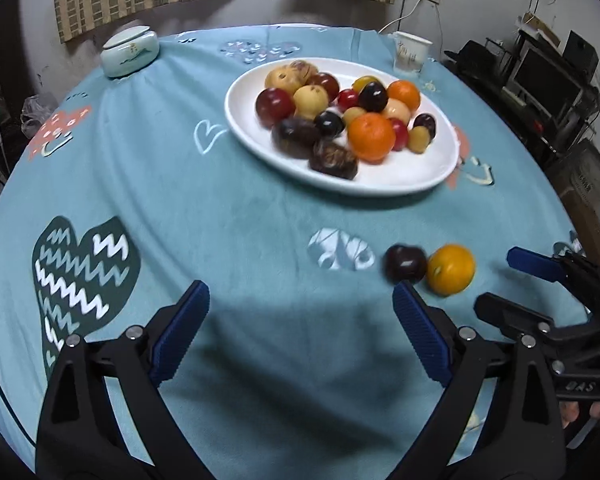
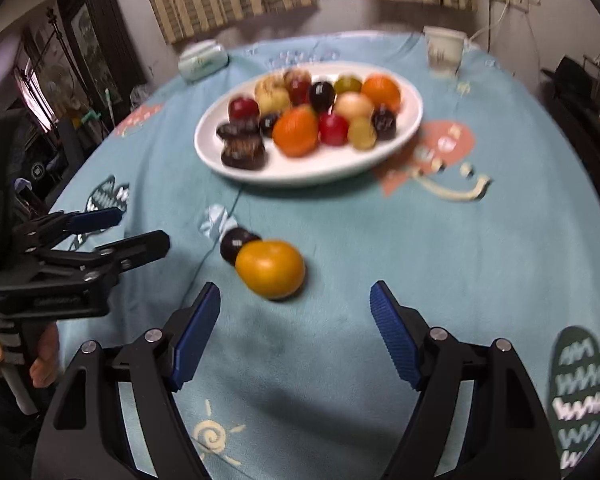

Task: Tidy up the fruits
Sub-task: 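Move both open tools back toward the last two fruits, then grasp the yellow orange with the right tool while the left tool grasps the last dark plum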

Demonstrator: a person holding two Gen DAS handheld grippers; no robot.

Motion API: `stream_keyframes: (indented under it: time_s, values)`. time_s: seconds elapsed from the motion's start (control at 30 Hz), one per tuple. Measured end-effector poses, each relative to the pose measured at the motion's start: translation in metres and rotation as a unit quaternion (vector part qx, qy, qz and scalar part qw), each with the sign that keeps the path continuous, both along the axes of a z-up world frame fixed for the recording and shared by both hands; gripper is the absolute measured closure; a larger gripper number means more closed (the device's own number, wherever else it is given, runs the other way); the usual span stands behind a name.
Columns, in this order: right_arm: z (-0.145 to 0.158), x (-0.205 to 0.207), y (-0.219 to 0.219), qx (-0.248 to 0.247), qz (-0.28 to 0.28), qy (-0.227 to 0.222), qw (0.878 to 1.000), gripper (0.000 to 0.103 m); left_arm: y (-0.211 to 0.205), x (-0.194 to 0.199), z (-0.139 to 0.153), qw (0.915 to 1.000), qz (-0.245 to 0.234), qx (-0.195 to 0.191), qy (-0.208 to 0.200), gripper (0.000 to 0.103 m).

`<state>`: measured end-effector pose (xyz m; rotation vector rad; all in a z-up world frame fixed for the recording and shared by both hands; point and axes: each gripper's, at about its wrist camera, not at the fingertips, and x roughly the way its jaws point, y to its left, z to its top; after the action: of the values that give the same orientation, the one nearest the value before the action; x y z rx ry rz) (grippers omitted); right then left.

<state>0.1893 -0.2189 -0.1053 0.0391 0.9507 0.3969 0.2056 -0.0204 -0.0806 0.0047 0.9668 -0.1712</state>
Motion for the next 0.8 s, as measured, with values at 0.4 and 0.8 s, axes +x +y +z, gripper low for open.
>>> stream_keyframes:
  time_s: [0.4,0.8]
  values:
    - [-0.006,0.008,0.02,0.002,0.005,-0.01,1.0,0.032,0.016,-0.008,0.001,0.9998,0.016,0.001,-0.01,0.008]
    - [0.002,-0.007,0.011,0.001,0.0,-0.035,0.999,0.059,0.0,-0.009,-0.001,0.9998,-0.003,0.016,-0.007,0.008]
